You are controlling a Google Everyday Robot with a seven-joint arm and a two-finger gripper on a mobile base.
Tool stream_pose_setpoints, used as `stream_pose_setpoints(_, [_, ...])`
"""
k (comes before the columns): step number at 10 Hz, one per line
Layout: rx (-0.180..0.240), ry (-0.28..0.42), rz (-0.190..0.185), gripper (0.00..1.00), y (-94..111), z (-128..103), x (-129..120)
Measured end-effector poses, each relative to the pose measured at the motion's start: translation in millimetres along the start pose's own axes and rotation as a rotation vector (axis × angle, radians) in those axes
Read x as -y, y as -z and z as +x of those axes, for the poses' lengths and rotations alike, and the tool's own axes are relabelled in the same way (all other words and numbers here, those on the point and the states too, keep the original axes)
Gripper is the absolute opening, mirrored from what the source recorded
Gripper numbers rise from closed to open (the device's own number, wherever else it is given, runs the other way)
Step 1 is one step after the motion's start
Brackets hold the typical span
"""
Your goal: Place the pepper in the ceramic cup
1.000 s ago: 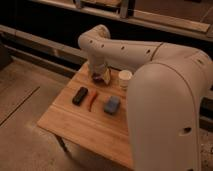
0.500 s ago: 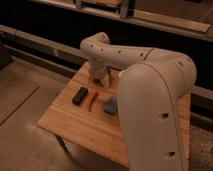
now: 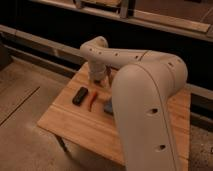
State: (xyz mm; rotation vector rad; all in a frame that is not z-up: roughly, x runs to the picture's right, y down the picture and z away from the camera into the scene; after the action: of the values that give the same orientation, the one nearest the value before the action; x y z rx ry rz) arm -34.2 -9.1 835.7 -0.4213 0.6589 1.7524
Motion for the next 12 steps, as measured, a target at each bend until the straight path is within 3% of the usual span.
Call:
stream_pose_setpoints(5, [-0.026,0.06,0.031,0.65,-19.6,6.7,-11.0])
stream_pose_setpoints(9, [-0.051,0.151,-0.013,0.65,-25.5,13.8,-32.9])
stream_pose_setpoints(12, [-0.051,0.172,-0.017,0.65,-25.6,14.0,-36.4])
